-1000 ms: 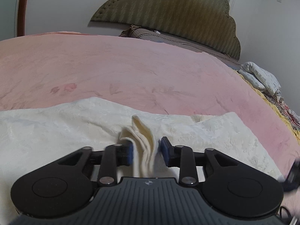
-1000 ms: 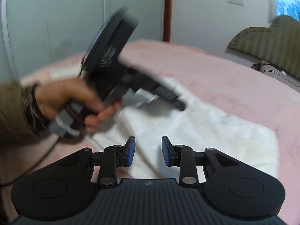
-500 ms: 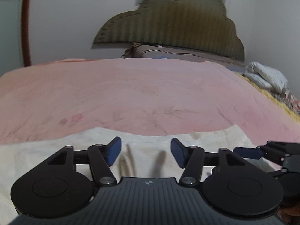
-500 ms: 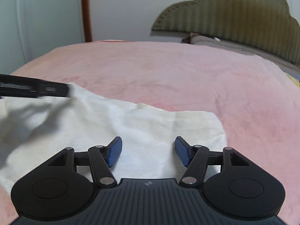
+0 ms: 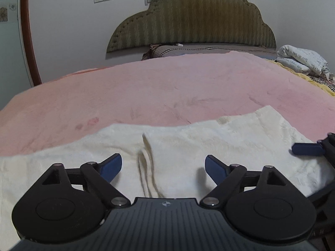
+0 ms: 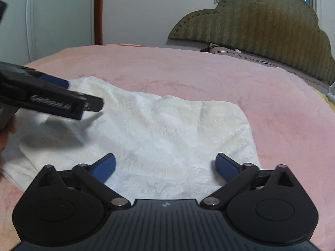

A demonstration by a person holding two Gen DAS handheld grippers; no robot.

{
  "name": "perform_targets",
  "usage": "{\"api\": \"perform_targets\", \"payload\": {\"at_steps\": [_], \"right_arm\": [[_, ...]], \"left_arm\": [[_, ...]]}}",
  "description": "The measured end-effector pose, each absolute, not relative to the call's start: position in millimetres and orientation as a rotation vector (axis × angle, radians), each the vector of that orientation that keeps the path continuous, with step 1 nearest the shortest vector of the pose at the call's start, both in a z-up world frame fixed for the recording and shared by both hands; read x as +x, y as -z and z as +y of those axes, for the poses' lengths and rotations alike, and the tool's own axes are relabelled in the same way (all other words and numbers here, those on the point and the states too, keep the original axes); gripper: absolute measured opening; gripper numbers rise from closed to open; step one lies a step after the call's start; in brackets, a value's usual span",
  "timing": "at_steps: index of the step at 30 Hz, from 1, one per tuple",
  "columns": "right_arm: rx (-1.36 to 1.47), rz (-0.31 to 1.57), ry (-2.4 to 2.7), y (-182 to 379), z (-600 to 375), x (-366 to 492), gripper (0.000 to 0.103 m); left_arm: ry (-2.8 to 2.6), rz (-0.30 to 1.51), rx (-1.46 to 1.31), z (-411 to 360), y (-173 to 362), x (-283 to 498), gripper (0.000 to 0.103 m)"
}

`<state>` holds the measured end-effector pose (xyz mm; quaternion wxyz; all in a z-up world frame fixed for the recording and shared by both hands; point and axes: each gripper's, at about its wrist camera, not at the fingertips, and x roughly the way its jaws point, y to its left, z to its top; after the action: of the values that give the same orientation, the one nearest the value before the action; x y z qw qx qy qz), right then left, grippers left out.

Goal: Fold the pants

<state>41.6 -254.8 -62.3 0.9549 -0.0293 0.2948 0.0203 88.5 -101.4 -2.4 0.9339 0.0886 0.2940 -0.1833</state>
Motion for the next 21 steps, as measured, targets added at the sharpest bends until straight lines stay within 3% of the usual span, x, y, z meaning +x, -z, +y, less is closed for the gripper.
{"api": "perform_targets", "payload": {"at_steps": [7,21], "right_arm": [[-0.029,0.606,-0.054,61.9,-259.5,45.4,0.103],[-0.055,0.601,-0.025,62.1,-253.2,41.3,0.103]], "left_arm": [[0.36,0.63,0.181,-100.5,17.1,88.6,0.1],[0.375,0.665,0.121,-89.5,13.8,65.1,0.103]]}}
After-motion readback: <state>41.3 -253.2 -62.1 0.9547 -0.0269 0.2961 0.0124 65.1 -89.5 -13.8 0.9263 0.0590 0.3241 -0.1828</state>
